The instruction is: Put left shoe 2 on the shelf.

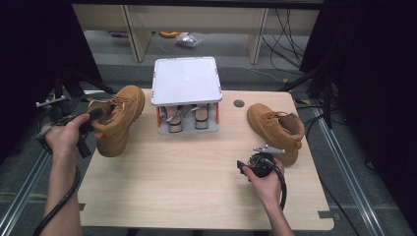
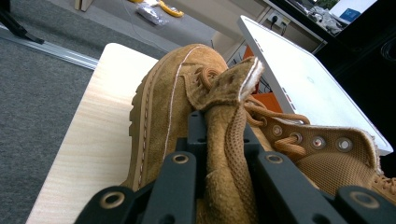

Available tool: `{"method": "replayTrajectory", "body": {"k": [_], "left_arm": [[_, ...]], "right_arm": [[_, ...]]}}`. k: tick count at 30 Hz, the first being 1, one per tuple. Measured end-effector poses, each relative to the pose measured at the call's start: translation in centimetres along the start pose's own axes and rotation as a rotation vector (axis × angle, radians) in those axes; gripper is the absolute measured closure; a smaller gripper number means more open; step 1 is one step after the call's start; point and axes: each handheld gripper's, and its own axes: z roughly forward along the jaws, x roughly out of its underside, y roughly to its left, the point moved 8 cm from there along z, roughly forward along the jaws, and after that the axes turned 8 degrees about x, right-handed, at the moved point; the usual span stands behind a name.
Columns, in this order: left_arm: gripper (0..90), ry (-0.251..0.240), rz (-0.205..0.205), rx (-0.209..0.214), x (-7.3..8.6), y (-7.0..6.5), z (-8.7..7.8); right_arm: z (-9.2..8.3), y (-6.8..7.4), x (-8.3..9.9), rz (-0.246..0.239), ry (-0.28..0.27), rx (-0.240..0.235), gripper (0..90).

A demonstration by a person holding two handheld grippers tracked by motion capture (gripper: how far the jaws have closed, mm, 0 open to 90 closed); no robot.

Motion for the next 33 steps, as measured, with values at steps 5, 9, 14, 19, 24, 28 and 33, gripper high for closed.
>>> {"method": "replayTrajectory", "body": {"k": [5, 9, 14, 19, 24, 28, 33], "left_arm": [[81.5, -0.005, 0.004, 0.006, -0.5, -0.2, 0.1], [81.5, -0.012, 0.009, 0.011, -0.8, -0.2, 0.0], [81.4, -0.022, 0.003, 0.007, -1.2, -0.4, 0.0], [81.4, -0.02, 0.005, 0.014, -1.5, -0.4, 0.2], [81.4, -0.027, -0.001, 0.018, -1.8, -0.7, 0.4], [81.4, -0.032, -0.003, 0.024, -2.2, -0.9, 0.5], [81.4, -0.044, -0.011, 0.032, -2.6, -1.1, 0.7]], "right_arm": [[0.0, 0.2, 0.0, 0.001, -0.002, -0.008, 44.3], [0.0, 0.2, -0.1, 0.004, -0.003, 0.001, 44.3], [-0.1, 0.2, 0.0, 0.007, 0.002, 0.008, 44.3], [-0.1, 0.4, -0.1, -0.002, -0.003, -0.001, 44.2], [0.0, 0.4, -0.1, -0.005, -0.005, -0.003, 44.2], [0.0, 0.4, -0.1, -0.009, -0.006, 0.006, 44.2], [-0.1, 0.4, -0.1, -0.006, -0.002, 0.005, 44.2]]}}
